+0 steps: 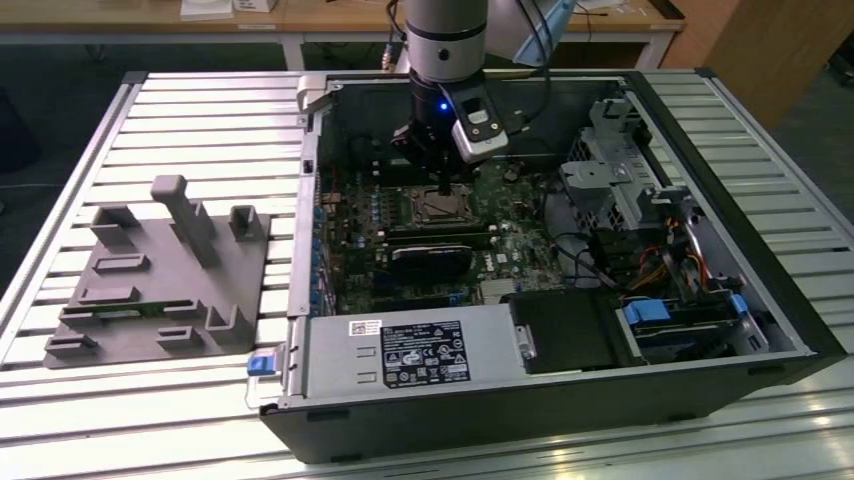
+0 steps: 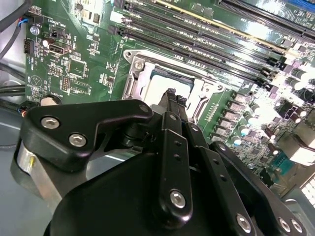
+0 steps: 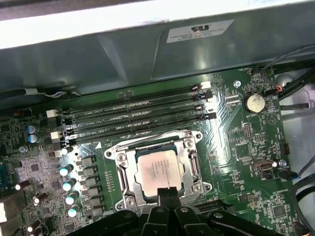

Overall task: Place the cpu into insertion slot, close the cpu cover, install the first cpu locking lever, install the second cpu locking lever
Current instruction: 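Install the second cpu locking lever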

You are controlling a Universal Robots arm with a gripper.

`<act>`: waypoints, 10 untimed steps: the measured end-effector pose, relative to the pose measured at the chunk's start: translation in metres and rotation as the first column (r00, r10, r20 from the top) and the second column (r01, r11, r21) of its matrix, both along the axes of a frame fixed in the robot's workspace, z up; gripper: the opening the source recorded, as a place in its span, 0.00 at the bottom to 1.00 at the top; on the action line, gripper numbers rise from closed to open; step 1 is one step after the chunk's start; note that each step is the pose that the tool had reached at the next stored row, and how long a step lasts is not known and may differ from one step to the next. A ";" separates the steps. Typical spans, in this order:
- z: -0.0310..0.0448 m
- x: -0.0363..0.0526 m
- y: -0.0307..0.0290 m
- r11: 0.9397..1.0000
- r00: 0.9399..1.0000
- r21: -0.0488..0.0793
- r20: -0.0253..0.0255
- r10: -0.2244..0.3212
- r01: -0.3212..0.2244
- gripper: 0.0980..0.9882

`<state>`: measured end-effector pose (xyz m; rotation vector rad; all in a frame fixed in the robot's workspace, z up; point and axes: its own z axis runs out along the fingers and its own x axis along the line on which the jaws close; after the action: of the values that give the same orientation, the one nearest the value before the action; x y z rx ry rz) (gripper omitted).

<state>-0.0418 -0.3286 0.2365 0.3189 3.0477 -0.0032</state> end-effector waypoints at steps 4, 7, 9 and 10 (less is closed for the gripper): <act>0.0000 0.0000 -0.0023 1.000 1.000 0.000 0.000 0.000 0.000 0.01; 0.0000 0.0000 -0.0038 1.000 1.000 0.000 0.000 0.000 0.000 0.01; 0.0000 0.0000 -0.0048 1.000 1.000 0.000 0.000 0.000 0.000 0.01; 0.0000 0.0000 -0.0054 1.000 1.000 0.000 0.000 0.000 0.000 0.01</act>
<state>-0.0418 -0.3340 0.2364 0.3189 3.0477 -0.0032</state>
